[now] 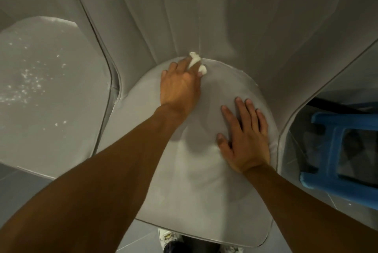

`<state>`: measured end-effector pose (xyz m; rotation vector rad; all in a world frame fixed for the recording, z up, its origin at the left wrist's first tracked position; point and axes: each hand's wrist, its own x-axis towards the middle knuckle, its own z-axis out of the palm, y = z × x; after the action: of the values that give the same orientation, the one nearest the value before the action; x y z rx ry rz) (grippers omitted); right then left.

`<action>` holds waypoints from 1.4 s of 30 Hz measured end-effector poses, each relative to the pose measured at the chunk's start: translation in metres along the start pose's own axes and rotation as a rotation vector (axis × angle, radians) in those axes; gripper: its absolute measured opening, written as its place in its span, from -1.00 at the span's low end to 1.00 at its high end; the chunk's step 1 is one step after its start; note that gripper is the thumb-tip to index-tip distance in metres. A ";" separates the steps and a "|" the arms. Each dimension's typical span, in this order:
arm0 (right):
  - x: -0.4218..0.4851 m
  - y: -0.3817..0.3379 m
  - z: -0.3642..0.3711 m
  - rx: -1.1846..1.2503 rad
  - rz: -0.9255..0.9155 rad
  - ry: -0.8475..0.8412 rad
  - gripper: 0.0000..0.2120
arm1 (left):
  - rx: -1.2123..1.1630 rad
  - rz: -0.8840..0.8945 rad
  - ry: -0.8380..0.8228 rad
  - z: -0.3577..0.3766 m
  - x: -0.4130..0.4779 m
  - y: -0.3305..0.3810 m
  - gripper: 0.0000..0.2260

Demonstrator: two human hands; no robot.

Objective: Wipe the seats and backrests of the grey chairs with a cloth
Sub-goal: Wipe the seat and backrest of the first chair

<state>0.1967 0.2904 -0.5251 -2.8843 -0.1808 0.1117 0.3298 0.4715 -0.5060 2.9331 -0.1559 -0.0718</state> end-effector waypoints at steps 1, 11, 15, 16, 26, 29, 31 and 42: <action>0.000 0.000 0.000 -0.005 -0.004 -0.002 -0.33 | 0.023 0.080 -0.009 -0.003 0.000 -0.005 -0.61; -0.001 0.001 -0.002 -0.009 0.003 -0.037 -0.34 | 0.148 -0.069 -0.001 -0.020 -0.004 -0.045 -0.67; -0.003 0.001 -0.002 0.013 0.001 -0.023 -0.34 | 0.013 0.016 -0.011 -0.013 0.005 -0.009 -0.62; -0.003 0.001 -0.002 0.019 -0.001 -0.023 -0.34 | 0.012 0.103 -0.031 -0.009 0.006 0.007 -0.60; -0.004 0.000 0.000 0.011 0.018 -0.039 -0.37 | 0.120 0.621 -0.035 0.007 -0.012 0.055 -0.62; -0.006 0.001 0.001 -0.004 0.018 -0.037 -0.36 | 0.186 0.438 -0.038 0.001 -0.008 0.039 -0.55; -0.006 0.002 0.000 0.006 0.015 -0.024 -0.37 | 0.213 0.297 -0.018 -0.007 0.004 0.004 -0.56; -0.005 0.000 -0.002 0.028 0.021 -0.022 -0.37 | 0.163 0.084 0.008 -0.009 0.011 0.002 -0.61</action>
<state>0.1915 0.2892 -0.5231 -2.8583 -0.1524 0.1493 0.3414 0.4702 -0.4976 3.0838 -0.2961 -0.0356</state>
